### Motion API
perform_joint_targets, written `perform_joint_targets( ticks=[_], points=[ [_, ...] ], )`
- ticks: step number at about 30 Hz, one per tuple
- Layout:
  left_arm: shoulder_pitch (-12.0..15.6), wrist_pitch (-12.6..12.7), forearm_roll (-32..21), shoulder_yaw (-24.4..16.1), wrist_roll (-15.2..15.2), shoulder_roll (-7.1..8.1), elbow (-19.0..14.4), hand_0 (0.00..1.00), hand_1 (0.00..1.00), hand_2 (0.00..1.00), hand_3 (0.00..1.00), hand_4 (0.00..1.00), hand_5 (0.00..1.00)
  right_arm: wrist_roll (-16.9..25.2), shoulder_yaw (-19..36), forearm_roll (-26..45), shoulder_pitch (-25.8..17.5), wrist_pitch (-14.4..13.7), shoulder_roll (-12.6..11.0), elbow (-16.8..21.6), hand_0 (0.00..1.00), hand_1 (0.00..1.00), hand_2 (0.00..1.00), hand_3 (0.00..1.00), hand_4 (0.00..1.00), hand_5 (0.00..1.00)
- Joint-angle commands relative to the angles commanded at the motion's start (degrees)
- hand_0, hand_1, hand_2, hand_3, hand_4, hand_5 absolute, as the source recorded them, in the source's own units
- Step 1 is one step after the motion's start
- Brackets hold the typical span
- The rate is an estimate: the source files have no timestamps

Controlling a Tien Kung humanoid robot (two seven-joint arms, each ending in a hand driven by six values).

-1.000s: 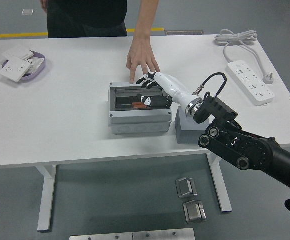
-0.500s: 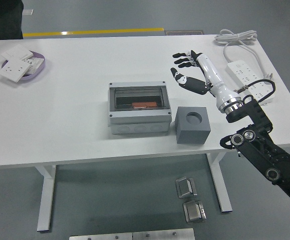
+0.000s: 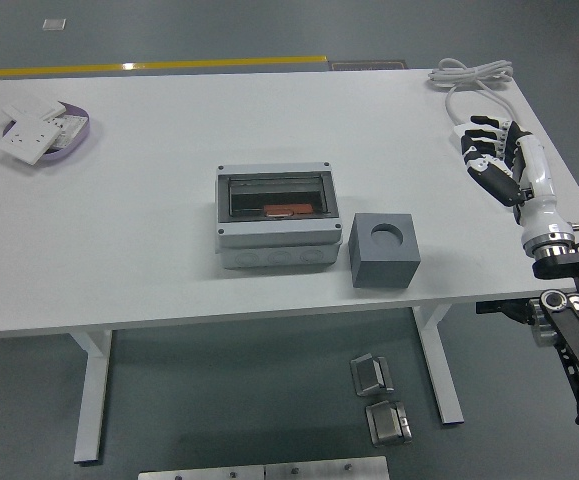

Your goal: Pick up the cylinder from the cube,place it in the box,flap close box

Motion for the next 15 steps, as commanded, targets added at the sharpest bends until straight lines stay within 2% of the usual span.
perform_joint_targets(
  ticks=[1, 2, 15],
  points=[
    [0.02, -0.02, 0.01, 0.06, -0.03, 0.11, 0.0, 0.597, 0.621, 0.571, 0.606, 0.667, 0.311, 0.01, 0.19, 0.04, -0.02, 0.02, 0.06, 0.0, 0.675, 0.689, 0.718, 0.708, 0.681, 0.265],
    [0.04, -0.05, 0.05, 0.08, -0.05, 0.2, 0.0, 0.597, 0.621, 0.57, 0.606, 0.665, 0.307, 0.02, 0.27, 0.04, -0.01, 0.01, 0.06, -0.01, 0.66, 0.694, 0.753, 0.781, 0.797, 0.196],
    [0.04, -0.58, 1.05, 0.64, -0.38, 0.89, 0.0, 0.597, 0.621, 0.57, 0.605, 0.662, 0.298, 1.8, 1.6, 1.66, -1.26, -1.14, -0.25, 0.69, 0.645, 0.709, 0.771, 0.813, 0.811, 0.168]
  ],
)
